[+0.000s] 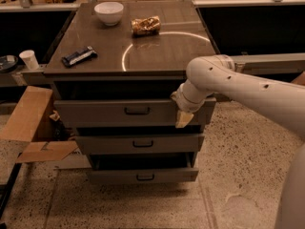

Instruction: Open top drawer

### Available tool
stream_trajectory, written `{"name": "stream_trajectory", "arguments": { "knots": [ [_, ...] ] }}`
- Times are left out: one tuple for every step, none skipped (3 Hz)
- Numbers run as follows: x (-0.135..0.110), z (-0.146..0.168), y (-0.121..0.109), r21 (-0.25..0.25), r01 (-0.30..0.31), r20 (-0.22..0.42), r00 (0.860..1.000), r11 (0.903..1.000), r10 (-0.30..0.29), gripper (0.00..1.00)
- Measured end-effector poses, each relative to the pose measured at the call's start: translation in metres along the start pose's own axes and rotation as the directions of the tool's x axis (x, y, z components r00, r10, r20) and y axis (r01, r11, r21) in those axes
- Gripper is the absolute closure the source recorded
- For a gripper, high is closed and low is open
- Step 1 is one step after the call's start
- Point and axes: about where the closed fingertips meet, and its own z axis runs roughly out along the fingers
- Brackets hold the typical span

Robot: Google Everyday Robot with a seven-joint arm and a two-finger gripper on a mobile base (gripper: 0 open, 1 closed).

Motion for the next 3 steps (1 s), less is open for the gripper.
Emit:
{"name": "stream_trajectory", "arguments": {
  "knots": [
    [-0.003, -0.022, 0.008, 0.027, -0.004, 0.022, 1.000, 0.9996, 0.004, 0.62],
    [-0.002, -0.041, 0.015, 0.046, -0.013, 0.044, 0.999, 0.9989, 0.011, 0.86],
    [-0.001, -0.043, 0.016, 0.047, -0.015, 0.045, 0.999, 0.9988, 0.013, 0.87]
  ]
}}
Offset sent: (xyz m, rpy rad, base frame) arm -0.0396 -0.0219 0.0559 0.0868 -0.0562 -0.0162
